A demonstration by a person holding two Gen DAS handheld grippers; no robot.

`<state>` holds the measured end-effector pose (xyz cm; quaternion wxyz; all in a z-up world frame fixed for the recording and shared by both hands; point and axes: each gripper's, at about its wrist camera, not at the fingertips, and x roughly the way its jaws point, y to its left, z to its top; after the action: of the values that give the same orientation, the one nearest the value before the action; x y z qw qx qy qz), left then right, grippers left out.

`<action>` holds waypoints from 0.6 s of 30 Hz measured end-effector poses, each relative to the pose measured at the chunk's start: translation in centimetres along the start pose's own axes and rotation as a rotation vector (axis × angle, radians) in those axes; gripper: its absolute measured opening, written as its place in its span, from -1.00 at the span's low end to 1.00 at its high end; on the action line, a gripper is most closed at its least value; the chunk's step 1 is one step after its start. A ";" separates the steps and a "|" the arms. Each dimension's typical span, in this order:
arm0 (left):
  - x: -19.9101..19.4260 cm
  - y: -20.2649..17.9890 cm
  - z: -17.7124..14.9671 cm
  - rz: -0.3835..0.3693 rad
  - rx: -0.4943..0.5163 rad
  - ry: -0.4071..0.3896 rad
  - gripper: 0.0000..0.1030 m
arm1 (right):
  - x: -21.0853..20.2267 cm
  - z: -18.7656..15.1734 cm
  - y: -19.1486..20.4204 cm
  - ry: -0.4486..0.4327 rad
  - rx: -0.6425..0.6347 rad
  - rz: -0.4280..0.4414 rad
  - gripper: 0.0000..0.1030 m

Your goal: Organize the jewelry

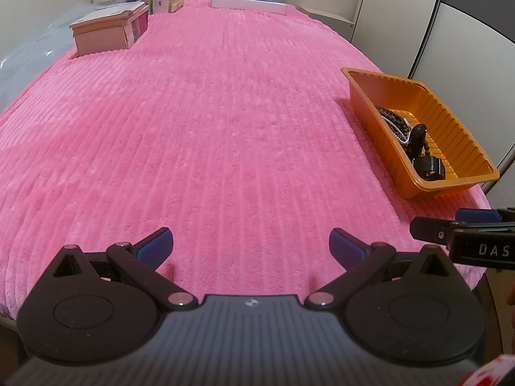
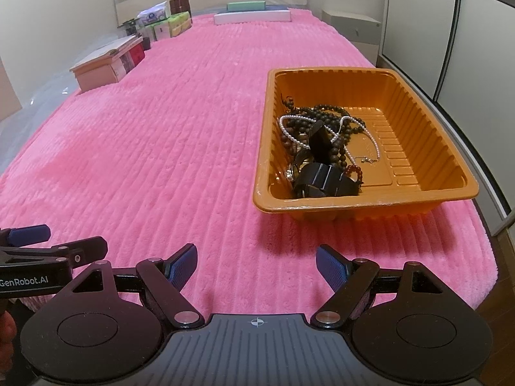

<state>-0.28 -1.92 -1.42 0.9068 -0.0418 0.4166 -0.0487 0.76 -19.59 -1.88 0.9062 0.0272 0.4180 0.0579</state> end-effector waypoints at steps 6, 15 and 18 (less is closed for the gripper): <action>-0.1 0.0 0.1 -0.001 0.001 -0.001 0.99 | 0.0 0.0 0.0 -0.002 -0.003 -0.003 0.56; -0.2 -0.1 0.1 -0.003 0.004 -0.003 0.99 | -0.1 0.1 0.0 -0.004 -0.003 -0.003 0.56; -0.2 -0.1 0.2 -0.004 0.005 -0.003 0.99 | -0.1 0.1 0.0 -0.004 -0.004 -0.003 0.56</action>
<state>-0.28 -1.96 -1.18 0.9075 -0.0404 0.4149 -0.0513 0.77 -19.60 -1.77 0.9071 0.0251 0.4162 0.0574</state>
